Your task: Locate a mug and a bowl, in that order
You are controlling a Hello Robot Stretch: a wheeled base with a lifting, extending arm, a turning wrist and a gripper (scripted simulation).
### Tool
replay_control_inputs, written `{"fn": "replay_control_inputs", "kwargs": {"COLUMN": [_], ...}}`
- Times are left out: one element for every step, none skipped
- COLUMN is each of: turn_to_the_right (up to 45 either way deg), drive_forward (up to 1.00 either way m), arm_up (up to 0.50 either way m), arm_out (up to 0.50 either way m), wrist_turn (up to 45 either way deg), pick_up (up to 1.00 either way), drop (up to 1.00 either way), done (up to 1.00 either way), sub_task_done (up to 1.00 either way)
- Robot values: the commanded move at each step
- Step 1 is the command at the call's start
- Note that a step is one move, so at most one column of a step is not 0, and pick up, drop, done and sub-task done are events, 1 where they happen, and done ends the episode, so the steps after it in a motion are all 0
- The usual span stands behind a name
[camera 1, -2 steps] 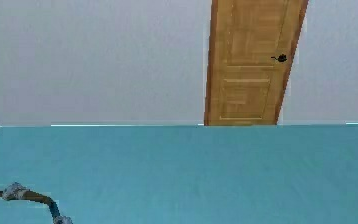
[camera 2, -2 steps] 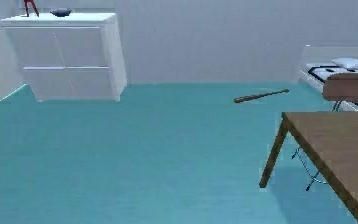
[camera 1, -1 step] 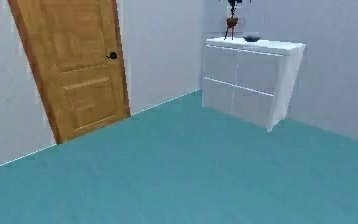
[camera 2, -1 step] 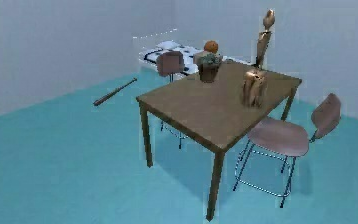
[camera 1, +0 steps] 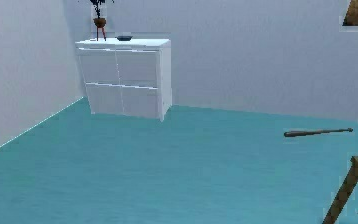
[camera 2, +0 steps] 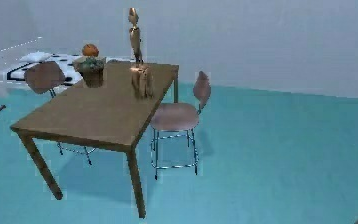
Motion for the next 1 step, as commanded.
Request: {"fn": "replay_control_inputs", "kwargs": {"turn_to_the_right": [0.0], "drive_forward": [1.0], "arm_up": [0.0], "arm_out": [0.0], "wrist_turn": [0.0], "pick_up": [0.0], "drop": [0.0], "done": [0.0], "sub_task_done": [0.0]}}
